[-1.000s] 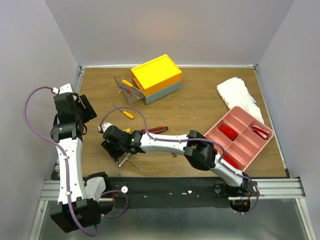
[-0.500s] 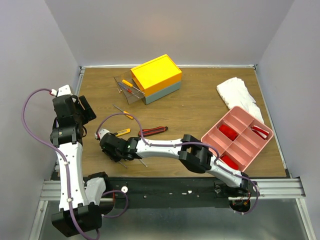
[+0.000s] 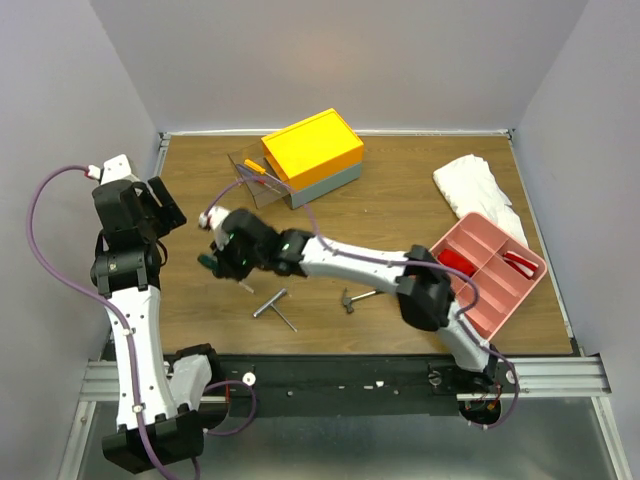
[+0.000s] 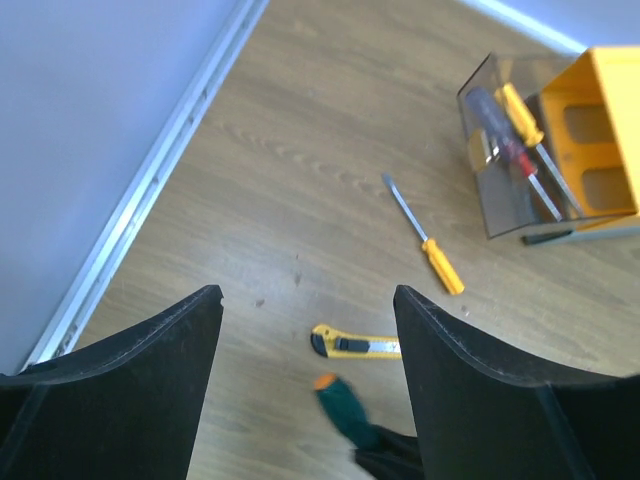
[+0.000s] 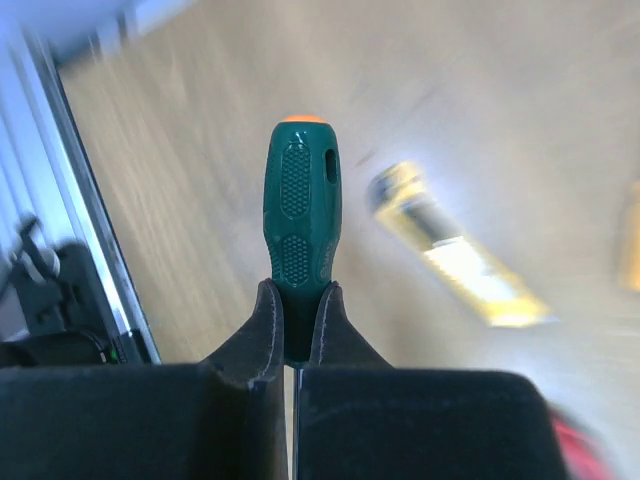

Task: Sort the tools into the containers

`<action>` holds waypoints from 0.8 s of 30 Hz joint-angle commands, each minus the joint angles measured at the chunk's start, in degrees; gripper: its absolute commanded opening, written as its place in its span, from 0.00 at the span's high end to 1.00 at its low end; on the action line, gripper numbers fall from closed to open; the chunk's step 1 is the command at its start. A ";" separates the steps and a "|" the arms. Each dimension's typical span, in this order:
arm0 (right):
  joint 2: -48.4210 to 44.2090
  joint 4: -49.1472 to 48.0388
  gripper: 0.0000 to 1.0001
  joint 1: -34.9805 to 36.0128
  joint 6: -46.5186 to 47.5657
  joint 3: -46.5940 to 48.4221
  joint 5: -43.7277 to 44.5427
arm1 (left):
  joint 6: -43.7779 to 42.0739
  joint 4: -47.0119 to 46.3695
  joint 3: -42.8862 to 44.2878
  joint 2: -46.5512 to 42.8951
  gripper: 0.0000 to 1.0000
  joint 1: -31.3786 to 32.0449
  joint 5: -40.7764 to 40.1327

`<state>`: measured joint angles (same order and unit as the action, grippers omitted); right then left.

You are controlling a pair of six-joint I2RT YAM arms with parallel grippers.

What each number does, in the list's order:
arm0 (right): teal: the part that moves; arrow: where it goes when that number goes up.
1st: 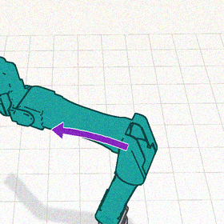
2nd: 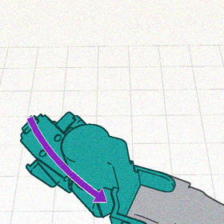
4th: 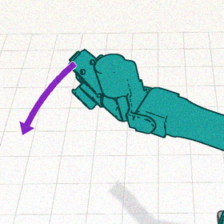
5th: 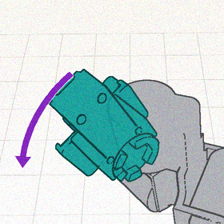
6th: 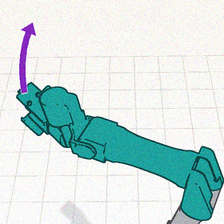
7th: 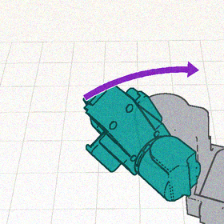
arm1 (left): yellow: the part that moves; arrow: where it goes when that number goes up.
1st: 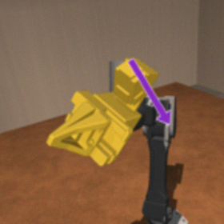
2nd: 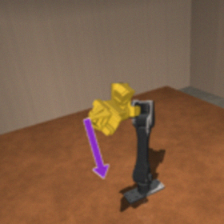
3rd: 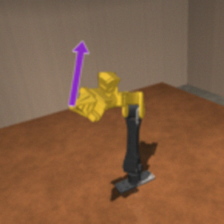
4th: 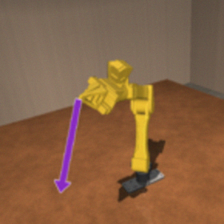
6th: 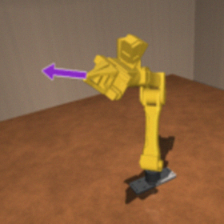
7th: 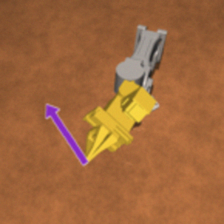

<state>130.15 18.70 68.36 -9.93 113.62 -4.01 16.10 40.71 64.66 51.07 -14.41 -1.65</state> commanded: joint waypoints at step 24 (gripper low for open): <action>5.20 -33.11 0.99 -28.02 10.11 14.34 -16.21 | -13.73 -3.44 -13.34 -4.40 0.28 0.26 27.93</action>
<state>130.52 -4.40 38.50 1.19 120.18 -18.94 4.62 33.28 51.00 46.63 -14.39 22.09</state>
